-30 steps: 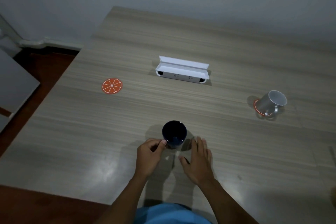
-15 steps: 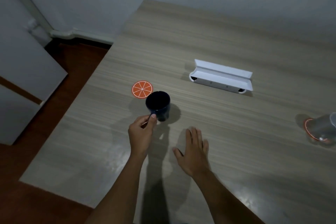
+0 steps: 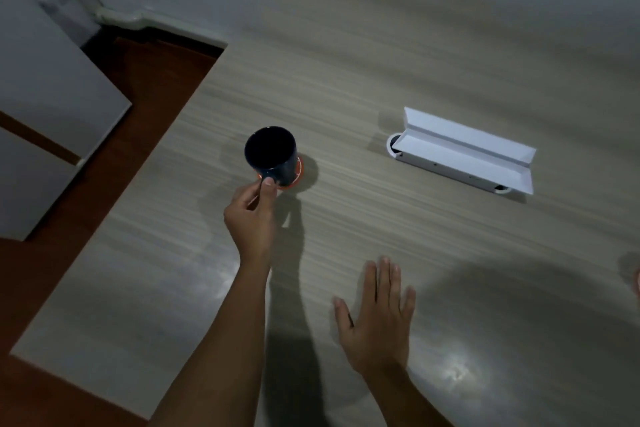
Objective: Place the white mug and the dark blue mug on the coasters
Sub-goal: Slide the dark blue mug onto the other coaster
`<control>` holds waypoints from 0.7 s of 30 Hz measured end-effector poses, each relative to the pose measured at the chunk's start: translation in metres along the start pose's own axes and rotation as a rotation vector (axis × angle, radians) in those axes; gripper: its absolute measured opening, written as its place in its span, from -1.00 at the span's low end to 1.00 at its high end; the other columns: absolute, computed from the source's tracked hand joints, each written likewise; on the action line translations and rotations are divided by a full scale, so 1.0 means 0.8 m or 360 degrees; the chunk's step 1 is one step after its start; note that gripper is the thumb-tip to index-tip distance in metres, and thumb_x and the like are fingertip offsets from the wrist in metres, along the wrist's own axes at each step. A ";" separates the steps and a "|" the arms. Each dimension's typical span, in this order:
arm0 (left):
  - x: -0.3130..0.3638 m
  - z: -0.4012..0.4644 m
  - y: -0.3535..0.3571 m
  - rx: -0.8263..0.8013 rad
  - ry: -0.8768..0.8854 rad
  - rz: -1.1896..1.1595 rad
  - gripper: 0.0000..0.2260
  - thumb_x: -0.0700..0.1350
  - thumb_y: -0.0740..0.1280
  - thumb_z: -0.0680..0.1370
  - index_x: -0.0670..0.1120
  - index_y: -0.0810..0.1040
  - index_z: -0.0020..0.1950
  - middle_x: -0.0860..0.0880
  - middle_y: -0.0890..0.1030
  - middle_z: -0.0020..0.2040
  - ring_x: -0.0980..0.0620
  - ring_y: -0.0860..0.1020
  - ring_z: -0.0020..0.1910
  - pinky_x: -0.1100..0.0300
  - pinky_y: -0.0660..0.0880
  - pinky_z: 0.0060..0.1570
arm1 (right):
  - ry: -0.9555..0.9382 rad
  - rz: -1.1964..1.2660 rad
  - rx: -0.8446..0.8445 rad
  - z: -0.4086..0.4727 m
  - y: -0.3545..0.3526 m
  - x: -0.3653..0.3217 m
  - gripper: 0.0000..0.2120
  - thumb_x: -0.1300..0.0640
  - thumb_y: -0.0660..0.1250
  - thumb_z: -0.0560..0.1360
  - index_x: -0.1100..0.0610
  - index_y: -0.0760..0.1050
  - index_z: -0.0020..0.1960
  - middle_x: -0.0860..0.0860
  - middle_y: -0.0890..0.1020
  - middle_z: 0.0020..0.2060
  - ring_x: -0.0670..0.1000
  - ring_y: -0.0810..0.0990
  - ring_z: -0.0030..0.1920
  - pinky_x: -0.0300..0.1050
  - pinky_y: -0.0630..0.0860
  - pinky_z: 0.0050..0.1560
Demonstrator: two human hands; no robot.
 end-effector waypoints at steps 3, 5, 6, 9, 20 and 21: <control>-0.005 0.003 0.004 0.0067 -0.0009 0.0065 -0.88 -0.04 0.47 0.56 -0.04 0.74 0.04 -0.22 0.73 0.06 -0.13 0.73 0.06 -0.17 0.64 0.20 | 0.0000 -0.0037 -0.0033 0.002 0.000 0.000 -0.14 -0.40 0.00 0.58 0.13 0.01 0.69 0.14 0.01 0.69 0.18 -0.05 0.68 0.34 0.02 0.62; -0.008 0.003 0.006 0.0093 -0.0012 0.0090 -0.86 -0.06 0.47 0.57 -0.07 0.73 0.07 -0.22 0.73 0.07 -0.13 0.73 0.06 -0.17 0.64 0.18 | -0.0007 -0.0053 -0.0046 0.002 0.001 0.001 -0.13 -0.40 -0.01 0.58 0.14 0.00 0.69 0.14 0.00 0.69 0.19 -0.06 0.68 0.34 0.00 0.63; -0.008 0.003 0.007 0.0098 -0.0011 0.0087 -0.86 -0.07 0.46 0.57 -0.07 0.73 0.08 -0.22 0.73 0.08 -0.13 0.72 0.07 -0.16 0.65 0.18 | -0.0008 -0.0058 -0.0043 0.002 0.001 0.002 -0.13 -0.39 -0.01 0.58 0.14 -0.01 0.69 0.14 -0.01 0.69 0.19 -0.07 0.69 0.34 0.01 0.63; -0.007 0.005 0.011 0.0095 0.0024 0.0103 -0.84 -0.09 0.46 0.58 -0.13 0.73 0.10 -0.23 0.72 0.09 -0.14 0.72 0.09 -0.15 0.65 0.18 | 0.0001 -0.0051 -0.0044 0.000 0.002 0.002 -0.14 -0.38 0.00 0.59 0.14 0.00 0.69 0.14 -0.01 0.69 0.18 -0.08 0.69 0.34 0.03 0.63; -0.009 0.018 0.012 -0.0015 0.0028 0.0195 -0.77 -0.10 0.45 0.59 -0.21 0.71 0.17 -0.22 0.71 0.14 -0.09 0.71 0.12 -0.07 0.64 0.21 | -0.0003 -0.0037 0.0014 0.000 0.004 0.003 -0.15 -0.37 0.04 0.58 0.13 0.03 0.69 0.12 0.03 0.69 0.16 -0.07 0.69 0.34 0.04 0.63; -0.008 0.018 0.011 -0.0028 0.0023 0.0195 -0.77 -0.10 0.45 0.59 -0.22 0.71 0.16 -0.23 0.70 0.15 -0.10 0.71 0.12 -0.07 0.64 0.21 | -0.0005 -0.0033 0.0025 0.001 0.004 0.003 -0.15 -0.37 0.04 0.59 0.14 0.04 0.68 0.13 0.04 0.69 0.16 -0.06 0.69 0.35 0.05 0.63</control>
Point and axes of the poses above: each hand's wrist, its own z-axis towards the middle knuckle, its own y-axis out of the palm, x = y × z, the point moved 2 cm from there along z, towards the middle knuckle
